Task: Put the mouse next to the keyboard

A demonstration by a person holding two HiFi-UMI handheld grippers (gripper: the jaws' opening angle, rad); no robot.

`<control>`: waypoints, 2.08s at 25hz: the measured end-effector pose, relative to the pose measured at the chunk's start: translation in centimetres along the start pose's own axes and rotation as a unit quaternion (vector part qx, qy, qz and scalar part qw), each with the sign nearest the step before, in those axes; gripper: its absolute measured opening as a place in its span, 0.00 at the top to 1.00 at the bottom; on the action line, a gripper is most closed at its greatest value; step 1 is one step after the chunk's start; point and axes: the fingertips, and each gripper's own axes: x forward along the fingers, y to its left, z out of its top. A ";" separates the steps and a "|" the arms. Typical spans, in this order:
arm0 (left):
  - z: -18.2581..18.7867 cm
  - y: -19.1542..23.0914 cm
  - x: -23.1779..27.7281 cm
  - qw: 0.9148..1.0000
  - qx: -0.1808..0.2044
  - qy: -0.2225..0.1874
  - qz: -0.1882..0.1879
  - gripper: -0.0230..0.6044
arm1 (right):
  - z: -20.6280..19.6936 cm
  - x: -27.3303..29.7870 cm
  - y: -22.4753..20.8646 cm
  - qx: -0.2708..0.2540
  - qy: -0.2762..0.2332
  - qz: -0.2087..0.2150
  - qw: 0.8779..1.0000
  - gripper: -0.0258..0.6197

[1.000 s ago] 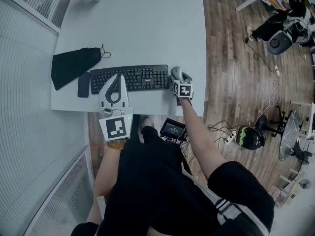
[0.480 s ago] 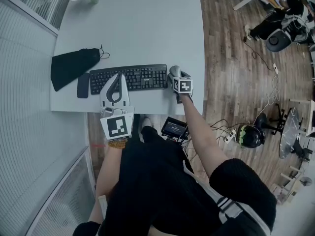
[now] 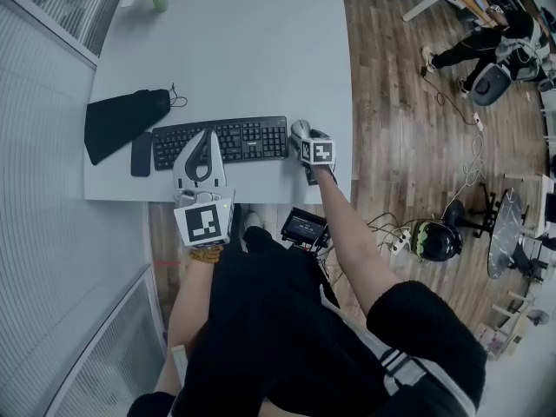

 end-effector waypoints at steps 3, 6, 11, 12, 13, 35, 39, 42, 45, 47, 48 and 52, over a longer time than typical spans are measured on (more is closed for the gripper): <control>0.2 0.2 0.0 1.000 0.001 -0.004 -0.001 0.95 | 0.6 -0.5 -0.3 0.001 -0.007 -0.009 1.000 0.50; 0.4 0.3 0.1 1.000 0.001 -0.006 -0.002 0.95 | 1.5 -1.1 -0.2 0.001 -0.019 -0.011 1.000 0.50; 1.1 -0.2 0.2 1.000 0.000 -0.012 -0.010 0.95 | 3.9 -2.9 0.2 0.006 -0.053 -0.005 0.999 0.50; 1.4 -0.5 0.2 1.000 -0.002 -0.016 -0.012 0.95 | 4.4 -3.4 0.3 0.004 -0.061 -0.003 0.998 0.50; 1.7 -0.7 0.2 1.000 -0.003 -0.019 -0.013 0.95 | 4.9 -3.9 0.4 0.000 -0.069 -0.001 0.998 0.50; 5.6 -2.9 1.1 0.997 0.035 -0.055 -0.048 0.95 | 16.6 -18.6 5.7 -0.098 -0.266 0.017 0.959 0.50; 6.4 -3.2 1.3 0.996 0.047 -0.063 -0.052 0.95 | 18.6 -22.2 6.7 -0.115 -0.302 0.020 0.946 0.50; 6.9 -3.0 1.5 0.995 0.049 -0.070 -0.052 0.95 | 20.0 -24.5 8.1 -0.136 -0.327 0.021 0.935 0.50; 7.7 -2.9 1.6 0.994 0.044 -0.081 -0.050 0.95 | 21.1 -26.5 9.1 -0.142 -0.348 0.028 0.926 0.50; 8.2 -2.9 1.5 0.994 0.049 -0.086 -0.051 0.95 | 21.7 -27.8 9.7 -0.145 -0.360 0.032 0.921 0.50; 8.5 -3.0 1.5 0.993 0.052 -0.089 -0.052 0.95 | 22.0 -28.6 10.0 -0.147 -0.368 0.033 0.917 0.50; 9.5 -2.9 1.2 0.992 0.045 -0.106 -0.049 0.95 | 23.0 -31.5 11.4 -0.158 -0.400 0.036 0.902 0.50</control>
